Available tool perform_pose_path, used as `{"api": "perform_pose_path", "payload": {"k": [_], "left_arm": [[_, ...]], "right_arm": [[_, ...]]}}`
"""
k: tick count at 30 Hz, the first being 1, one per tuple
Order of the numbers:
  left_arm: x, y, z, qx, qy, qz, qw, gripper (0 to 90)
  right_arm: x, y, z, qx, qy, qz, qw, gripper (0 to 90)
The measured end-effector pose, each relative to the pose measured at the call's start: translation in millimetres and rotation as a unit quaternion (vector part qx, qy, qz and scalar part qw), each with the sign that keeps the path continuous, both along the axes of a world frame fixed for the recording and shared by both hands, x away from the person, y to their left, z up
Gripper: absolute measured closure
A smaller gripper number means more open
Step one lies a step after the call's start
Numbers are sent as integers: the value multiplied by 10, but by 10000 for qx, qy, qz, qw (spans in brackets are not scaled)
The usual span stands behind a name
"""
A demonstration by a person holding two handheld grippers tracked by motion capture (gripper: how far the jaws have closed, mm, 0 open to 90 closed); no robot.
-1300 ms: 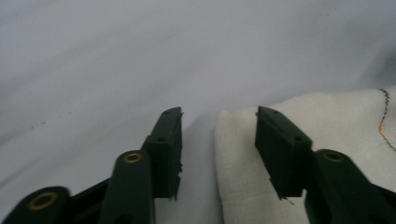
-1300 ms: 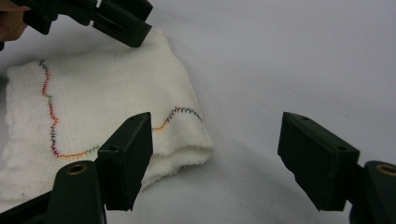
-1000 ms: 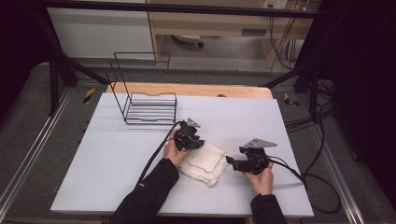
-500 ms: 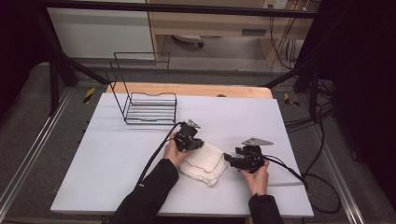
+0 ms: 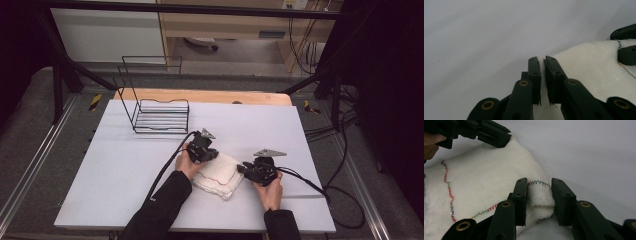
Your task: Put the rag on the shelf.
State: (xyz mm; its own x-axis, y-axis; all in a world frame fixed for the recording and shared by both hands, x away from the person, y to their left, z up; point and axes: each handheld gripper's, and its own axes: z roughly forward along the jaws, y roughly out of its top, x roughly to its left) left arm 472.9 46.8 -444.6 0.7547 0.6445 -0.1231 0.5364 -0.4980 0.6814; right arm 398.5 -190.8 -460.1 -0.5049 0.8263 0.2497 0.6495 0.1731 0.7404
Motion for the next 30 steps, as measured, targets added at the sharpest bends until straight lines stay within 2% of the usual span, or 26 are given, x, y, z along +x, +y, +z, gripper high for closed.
{"api": "perform_pose_path", "payload": {"k": [5, 10, 12, 13, 17, 19, 20, 25, 30], "left_arm": [[4, 6, 1, 5, -16, -43, 10000, 828], [13, 18, 8, -61, 47, 12, 10000, 835], [6, 19, 17, -59, 7, 9, 10000, 838], [-1, 24, 29, -49, -50, 5, 10000, 840], [-64, 93, 159, -388, -284, 4, 9988, 842], [-80, 115, 194, -447, -323, -22, 9985, 843], [-115, 148, 255, -532, -415, -34, 9977, 843], [-177, 211, 346, -671, -571, -28, 9961, 844], [-288, 339, 447, -872, -837, -54, 9927, 845]], "right_arm": [[-1, 9, -8, 185, 110, -7, 9998, 772], [0, 9, 6, 252, 138, -39, 9996, 806], [-10, 9, 20, 272, 97, -55, 9996, 811], [-13, 2, 31, 278, 57, -32, 9996, 812], [-35, -17, 102, 354, -109, -3, 9993, 814], [-53, -24, 143, 352, -247, 9, 9991, 815], [-62, -21, 163, 359, -300, 28, 9989, 815], [-89, 13, 227, 323, -519, 81, 9981, 815], [-123, 46, 336, 354, -781, 161, 9962, 816]]}}
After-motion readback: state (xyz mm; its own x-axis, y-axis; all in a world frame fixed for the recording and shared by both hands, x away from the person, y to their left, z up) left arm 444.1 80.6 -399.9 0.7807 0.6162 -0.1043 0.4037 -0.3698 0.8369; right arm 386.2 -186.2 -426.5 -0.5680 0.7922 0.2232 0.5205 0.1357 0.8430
